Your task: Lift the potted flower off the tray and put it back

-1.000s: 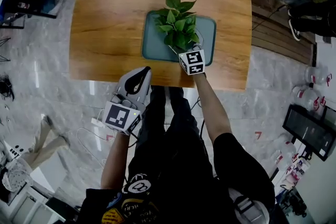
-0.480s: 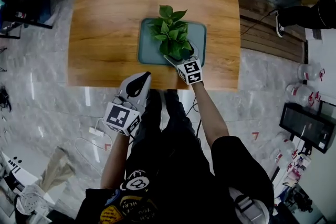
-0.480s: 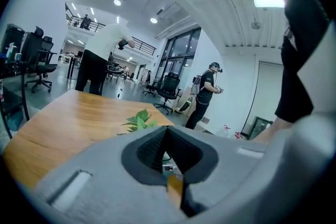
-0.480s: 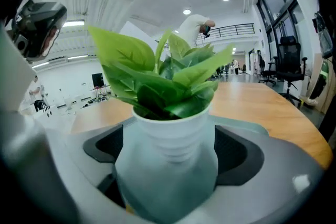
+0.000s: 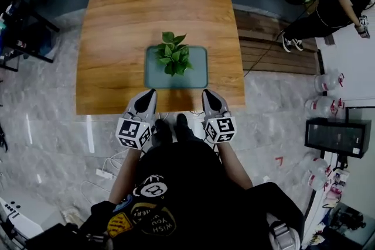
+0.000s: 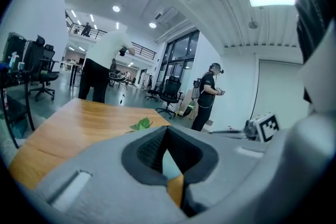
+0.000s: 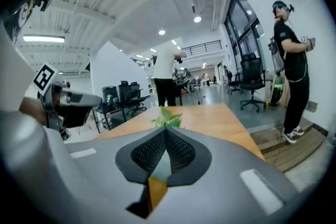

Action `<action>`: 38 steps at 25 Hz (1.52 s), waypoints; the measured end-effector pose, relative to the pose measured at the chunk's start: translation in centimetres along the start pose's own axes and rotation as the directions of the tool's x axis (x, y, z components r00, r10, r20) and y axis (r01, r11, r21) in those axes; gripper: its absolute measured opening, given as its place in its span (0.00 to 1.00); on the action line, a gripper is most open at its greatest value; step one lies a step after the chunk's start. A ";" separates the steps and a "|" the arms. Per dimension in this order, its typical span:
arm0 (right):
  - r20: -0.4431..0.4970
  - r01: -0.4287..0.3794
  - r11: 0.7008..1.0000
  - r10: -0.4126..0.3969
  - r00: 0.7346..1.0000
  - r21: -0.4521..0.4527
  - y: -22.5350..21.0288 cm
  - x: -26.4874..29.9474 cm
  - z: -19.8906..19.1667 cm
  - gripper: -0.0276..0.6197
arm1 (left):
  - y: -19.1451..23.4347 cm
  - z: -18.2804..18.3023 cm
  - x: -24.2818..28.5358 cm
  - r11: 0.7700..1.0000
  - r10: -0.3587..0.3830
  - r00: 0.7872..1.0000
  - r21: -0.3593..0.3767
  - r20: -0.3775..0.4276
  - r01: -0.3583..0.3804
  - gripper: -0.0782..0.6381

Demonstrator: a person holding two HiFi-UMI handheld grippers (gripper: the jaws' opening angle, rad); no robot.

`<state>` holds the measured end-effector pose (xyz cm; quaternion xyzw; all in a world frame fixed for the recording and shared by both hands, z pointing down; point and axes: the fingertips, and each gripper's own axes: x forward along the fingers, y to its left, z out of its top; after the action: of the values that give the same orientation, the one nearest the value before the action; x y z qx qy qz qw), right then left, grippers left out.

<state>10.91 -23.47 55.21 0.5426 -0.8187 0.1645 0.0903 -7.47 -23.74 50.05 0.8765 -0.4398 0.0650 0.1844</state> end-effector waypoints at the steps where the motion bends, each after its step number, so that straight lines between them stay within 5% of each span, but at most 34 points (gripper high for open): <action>1: 0.031 0.027 1.000 -0.027 0.999 -0.005 -0.2 -0.9 1.9 0.05 | -0.2 0.7 -0.1 1.000 0.013 1.000 0.026 0.010 -0.013 0.10; 6: 0.100 0.123 0.992 -0.123 0.987 0.006 -1.4 -2.7 8.0 0.05 | -1.5 4.2 0.3 0.994 0.038 0.997 0.096 0.065 -0.044 0.10; 12: 0.158 0.101 0.995 -0.102 0.982 0.014 -0.9 -2.6 10.9 0.05 | -2.7 7.1 0.2 0.991 0.047 0.993 0.123 0.110 -0.061 0.10; 38: 0.078 0.075 0.997 -0.075 0.994 -0.006 -0.7 -3.8 9.1 0.05 | -4.3 6.6 -0.7 0.993 0.072 0.993 0.084 0.097 -0.080 0.10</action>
<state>13.32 -23.80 45.63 0.5786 -0.8014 0.1363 0.0668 -4.80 -23.35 42.62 0.8684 -0.4779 0.0501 0.1224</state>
